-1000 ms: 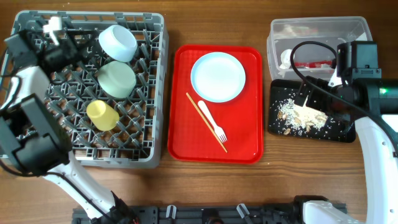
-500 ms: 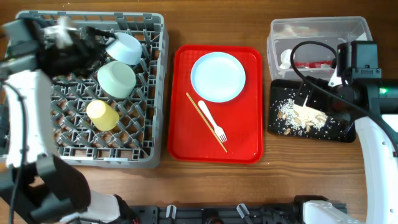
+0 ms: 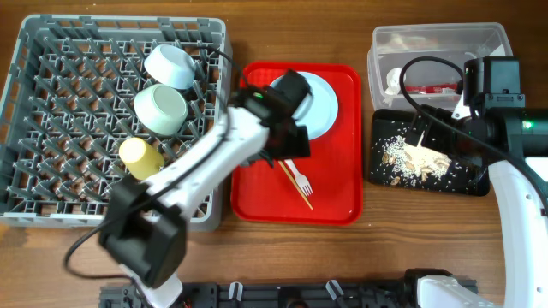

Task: Sort waste into correct bins and load items into the dishwasher rack
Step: 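Grasp the wooden chopstick on the red tray with the left gripper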

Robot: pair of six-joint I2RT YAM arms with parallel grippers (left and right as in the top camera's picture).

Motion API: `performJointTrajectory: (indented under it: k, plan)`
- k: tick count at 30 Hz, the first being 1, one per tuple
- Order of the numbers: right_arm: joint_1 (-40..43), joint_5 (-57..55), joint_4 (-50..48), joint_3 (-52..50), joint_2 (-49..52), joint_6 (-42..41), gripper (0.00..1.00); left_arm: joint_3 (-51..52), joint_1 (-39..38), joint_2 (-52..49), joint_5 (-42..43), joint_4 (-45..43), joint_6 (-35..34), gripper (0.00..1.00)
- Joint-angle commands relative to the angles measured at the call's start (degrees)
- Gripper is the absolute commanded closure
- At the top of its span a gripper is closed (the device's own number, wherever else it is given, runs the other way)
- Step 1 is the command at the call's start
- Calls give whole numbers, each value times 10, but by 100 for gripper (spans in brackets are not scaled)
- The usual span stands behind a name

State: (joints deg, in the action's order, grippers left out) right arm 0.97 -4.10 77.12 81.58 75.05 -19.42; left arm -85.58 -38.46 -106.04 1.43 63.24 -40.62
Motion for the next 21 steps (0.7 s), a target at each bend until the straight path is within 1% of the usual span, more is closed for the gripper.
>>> performJointTrajectory:
  k: [1, 5, 10, 21]
  plan:
    - [2, 1, 1, 4, 6, -1, 0, 2, -19, -59, -52, 5, -84, 0]
    - [2, 1, 6, 4, 6, -1, 0, 2, -18, -104, -52, 7, -100, 1]
    - [2, 1, 7, 4, 6, -1, 0, 5, -18, -107, -52, 4, -100, 2]
    - [2, 12, 10, 4, 6, -1, 0, 90, -5, -107, -47, -71, -100, 0]
